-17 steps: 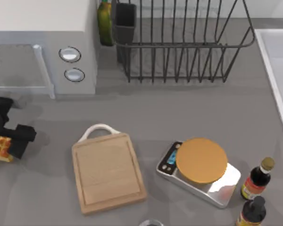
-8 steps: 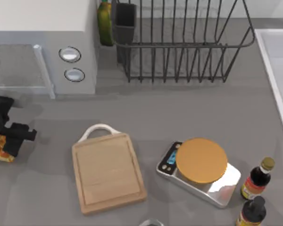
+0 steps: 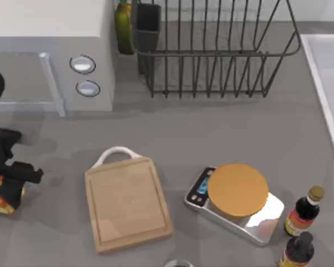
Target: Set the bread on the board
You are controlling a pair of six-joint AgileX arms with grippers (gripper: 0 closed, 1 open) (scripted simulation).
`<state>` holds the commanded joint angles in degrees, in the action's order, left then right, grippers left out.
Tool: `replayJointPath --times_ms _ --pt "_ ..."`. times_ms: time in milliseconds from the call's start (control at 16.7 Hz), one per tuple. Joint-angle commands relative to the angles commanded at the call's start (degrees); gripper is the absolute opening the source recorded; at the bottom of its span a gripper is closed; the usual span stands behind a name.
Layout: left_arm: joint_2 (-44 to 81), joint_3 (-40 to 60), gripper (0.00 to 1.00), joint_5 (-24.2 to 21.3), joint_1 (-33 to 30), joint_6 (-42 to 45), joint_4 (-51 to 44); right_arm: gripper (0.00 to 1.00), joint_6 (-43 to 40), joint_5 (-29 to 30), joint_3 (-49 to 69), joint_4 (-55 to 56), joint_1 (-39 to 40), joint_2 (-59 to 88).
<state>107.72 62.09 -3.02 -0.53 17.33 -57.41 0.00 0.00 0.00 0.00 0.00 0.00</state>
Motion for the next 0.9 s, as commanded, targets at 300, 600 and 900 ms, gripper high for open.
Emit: replayJointPath --times_ms 300,600,900 --pt "-6.1 9.3 0.00 1.4 1.1 -1.6 -6.5 1.00 0.0 0.0 0.0 0.0 0.0 0.0" --pt "-6.8 14.4 0.00 3.0 1.7 -3.5 -8.2 1.00 0.0 0.0 0.0 0.0 0.0 0.0" --pt "-6.8 14.3 0.00 2.8 1.3 -3.9 -8.2 1.00 0.0 0.0 0.0 0.0 0.0 0.0"
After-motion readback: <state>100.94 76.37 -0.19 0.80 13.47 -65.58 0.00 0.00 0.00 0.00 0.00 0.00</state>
